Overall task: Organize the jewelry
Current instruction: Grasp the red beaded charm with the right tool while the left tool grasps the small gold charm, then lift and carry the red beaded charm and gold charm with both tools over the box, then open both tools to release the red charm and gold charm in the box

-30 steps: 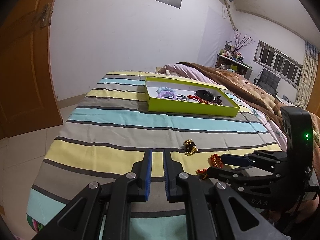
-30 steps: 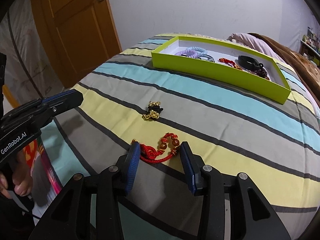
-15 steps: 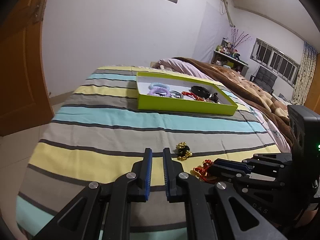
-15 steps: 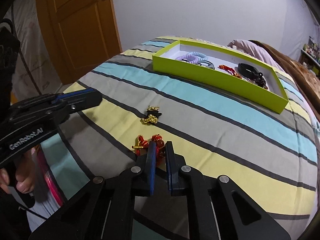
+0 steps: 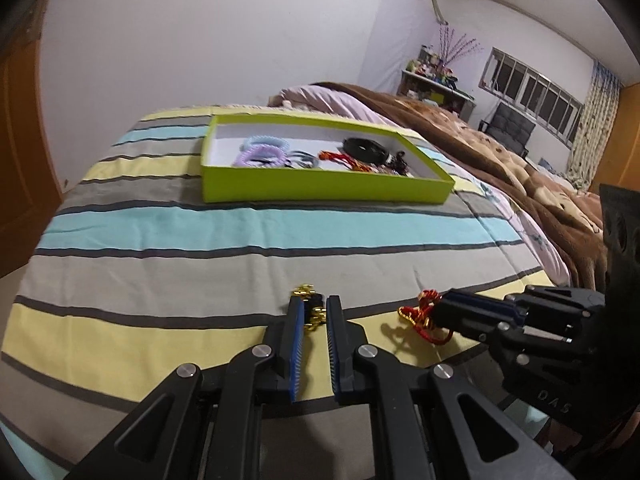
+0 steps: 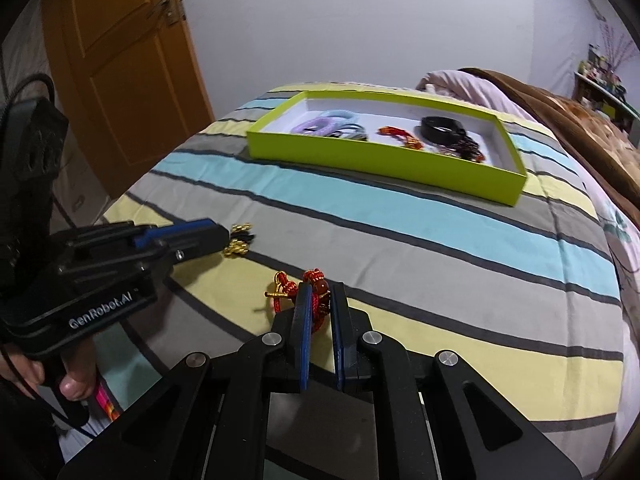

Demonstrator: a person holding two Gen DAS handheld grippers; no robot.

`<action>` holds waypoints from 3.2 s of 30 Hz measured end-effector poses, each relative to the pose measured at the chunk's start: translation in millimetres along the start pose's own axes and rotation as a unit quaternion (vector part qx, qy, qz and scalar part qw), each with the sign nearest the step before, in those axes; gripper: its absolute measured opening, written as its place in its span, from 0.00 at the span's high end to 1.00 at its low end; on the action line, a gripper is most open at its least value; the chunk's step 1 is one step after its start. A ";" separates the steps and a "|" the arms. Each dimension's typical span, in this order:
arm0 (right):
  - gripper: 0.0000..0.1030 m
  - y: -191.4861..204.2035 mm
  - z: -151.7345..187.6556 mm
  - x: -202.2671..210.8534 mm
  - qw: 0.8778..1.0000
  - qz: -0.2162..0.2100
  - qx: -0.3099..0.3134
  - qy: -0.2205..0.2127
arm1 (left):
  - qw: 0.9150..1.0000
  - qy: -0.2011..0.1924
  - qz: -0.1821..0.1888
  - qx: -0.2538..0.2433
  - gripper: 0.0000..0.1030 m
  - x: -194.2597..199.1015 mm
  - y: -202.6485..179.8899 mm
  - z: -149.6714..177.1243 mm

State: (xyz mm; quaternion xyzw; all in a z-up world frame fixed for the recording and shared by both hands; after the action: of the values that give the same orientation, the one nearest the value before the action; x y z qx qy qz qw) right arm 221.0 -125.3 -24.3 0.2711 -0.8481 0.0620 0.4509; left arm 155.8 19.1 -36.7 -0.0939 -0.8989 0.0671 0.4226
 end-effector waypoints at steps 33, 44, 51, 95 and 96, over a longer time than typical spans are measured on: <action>0.91 -37.3 -24.5 30.2 0.998 0.007 -0.030 -0.048 | 0.999 -0.028 -0.039 -0.015 0.84 12.2 -11.9 -39.0; 0.91 -55.3 -70.8 26.2 0.997 0.015 -0.030 -0.067 | 0.997 -0.055 -0.052 -0.026 0.84 8.9 4.7 -90.0; 0.91 -68.8 -106.1 5.9 0.997 0.019 -0.030 -0.067 | 0.996 -0.051 -0.065 -0.029 0.84 -17.4 18.7 -121.7; 0.68 -79.4 -157.7 -88.6 0.999 0.042 -0.006 -0.015 | 0.994 -0.029 -0.097 0.033 0.83 -85.1 73.9 -157.6; 0.68 -79.1 -155.8 -84.2 0.999 0.044 -0.008 -0.018 | 0.994 -0.033 -0.097 0.034 0.83 -79.9 72.3 -155.5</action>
State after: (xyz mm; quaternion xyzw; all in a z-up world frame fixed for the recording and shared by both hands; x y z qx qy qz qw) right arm 413.3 -103.6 -11.4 0.2312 -0.8676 0.0696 0.4347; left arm 334.0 77.9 -12.4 0.0106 -0.9144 0.0590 0.4004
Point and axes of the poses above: each gripper's, at about its wrist camera, not at the fingertips, and x roughly against the way its jaws point, y to its left, z to its underside, the point moved 2 cm from there along -x, roughly the way its jaws point, and after that the axes turned 4 degrees about y, right-handed, at the moved point
